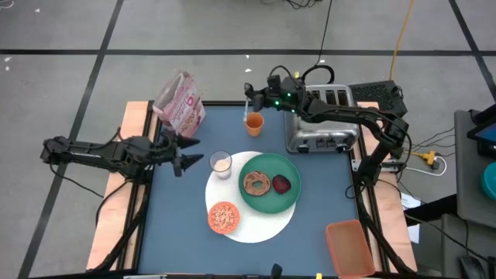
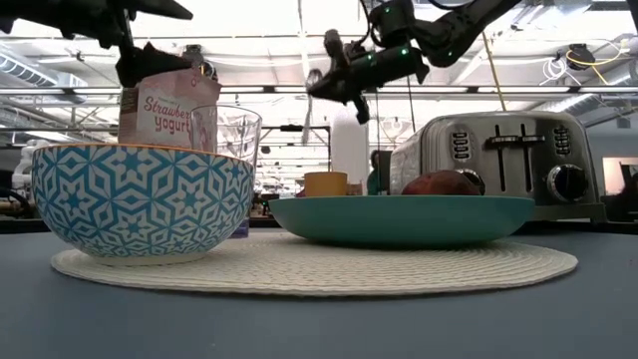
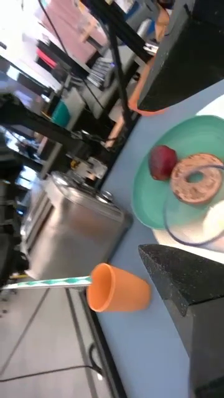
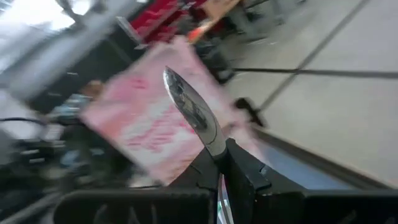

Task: Arrange a breakfast setting
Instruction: Put the green patterned spoon beside the table mat

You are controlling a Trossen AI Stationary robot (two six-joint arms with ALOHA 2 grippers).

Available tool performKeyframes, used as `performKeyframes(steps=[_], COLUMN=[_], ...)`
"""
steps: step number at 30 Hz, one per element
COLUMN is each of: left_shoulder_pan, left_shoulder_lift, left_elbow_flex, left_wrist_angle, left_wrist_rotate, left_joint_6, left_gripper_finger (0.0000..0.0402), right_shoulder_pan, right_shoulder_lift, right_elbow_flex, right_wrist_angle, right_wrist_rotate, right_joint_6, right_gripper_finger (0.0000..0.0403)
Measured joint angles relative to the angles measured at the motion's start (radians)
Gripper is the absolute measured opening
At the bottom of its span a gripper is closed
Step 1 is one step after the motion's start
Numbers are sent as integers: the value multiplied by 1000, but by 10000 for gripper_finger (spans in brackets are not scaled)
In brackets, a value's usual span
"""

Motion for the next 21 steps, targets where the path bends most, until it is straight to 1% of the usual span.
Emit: performKeyframes(steps=[2, 4, 9, 21], left_shoulder_pan=[0, 0, 0, 0], left_shoulder_lift=[0, 6, 52, 251], left_elbow_flex=[0, 0, 0, 0], left_wrist_angle=[39, 72, 153, 310], left_wrist_rotate=[0, 0, 0, 0], left_joint_6=[9, 21, 58, 61], left_gripper_finger=[370, 370, 370, 370], right_shoulder_pan=[6, 20, 71, 181], right_shoulder_lift=[0, 0, 1, 1], right_elbow_flex=[0, 0, 0, 0], right_wrist_angle=[33, 51, 55, 60], right_wrist_rotate=[-57, -89, -95, -95], right_joint_6=[42, 67, 71, 60], right_gripper_finger=[9, 9, 10, 10])
